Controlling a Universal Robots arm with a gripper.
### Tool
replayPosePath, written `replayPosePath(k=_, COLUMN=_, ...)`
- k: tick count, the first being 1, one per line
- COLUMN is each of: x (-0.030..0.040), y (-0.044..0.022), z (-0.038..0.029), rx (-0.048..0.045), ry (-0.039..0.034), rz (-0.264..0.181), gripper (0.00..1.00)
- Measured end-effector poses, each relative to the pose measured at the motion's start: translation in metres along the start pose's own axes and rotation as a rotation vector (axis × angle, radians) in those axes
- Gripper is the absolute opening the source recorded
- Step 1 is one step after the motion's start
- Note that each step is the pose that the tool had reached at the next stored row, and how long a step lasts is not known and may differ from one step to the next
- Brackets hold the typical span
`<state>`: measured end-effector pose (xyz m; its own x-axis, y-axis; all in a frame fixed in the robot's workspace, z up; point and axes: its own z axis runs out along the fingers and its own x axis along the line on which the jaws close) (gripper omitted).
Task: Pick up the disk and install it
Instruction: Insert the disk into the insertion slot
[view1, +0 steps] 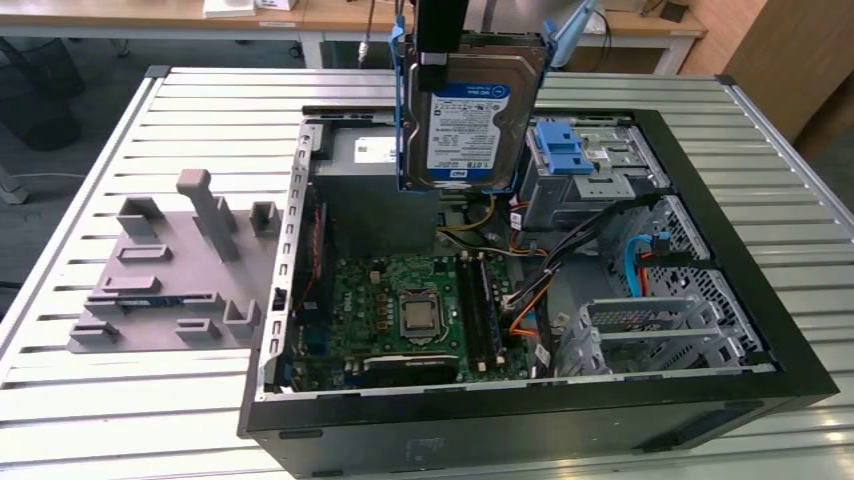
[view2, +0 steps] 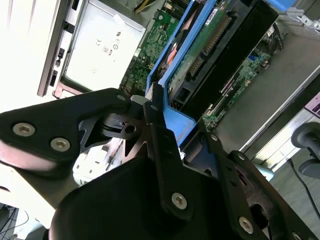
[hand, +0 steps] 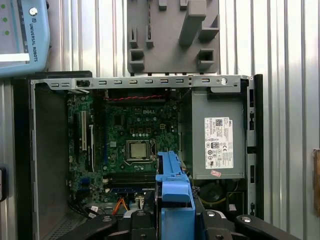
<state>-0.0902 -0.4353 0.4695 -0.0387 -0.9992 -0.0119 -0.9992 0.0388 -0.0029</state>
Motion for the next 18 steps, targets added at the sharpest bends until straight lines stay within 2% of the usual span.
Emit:
replayPosePath(k=6, x=0.0003, y=0.0, z=-0.0001, rx=-0.0001, ry=0.0001, rz=0.0, gripper=0.36)
replayPosePath(k=9, x=0.0028, y=-0.0001, z=0.0, rx=-0.0001, ry=0.0, rz=0.0, gripper=0.36)
replayPosePath(k=12, x=0.0117, y=-0.0005, z=-0.0001, rx=-0.0001, ry=0.0, rz=0.0, gripper=0.36)
replayPosePath(k=18, x=0.0365, y=-0.0014, z=0.0, rx=-0.0001, ry=0.0001, rz=0.0, gripper=0.36)
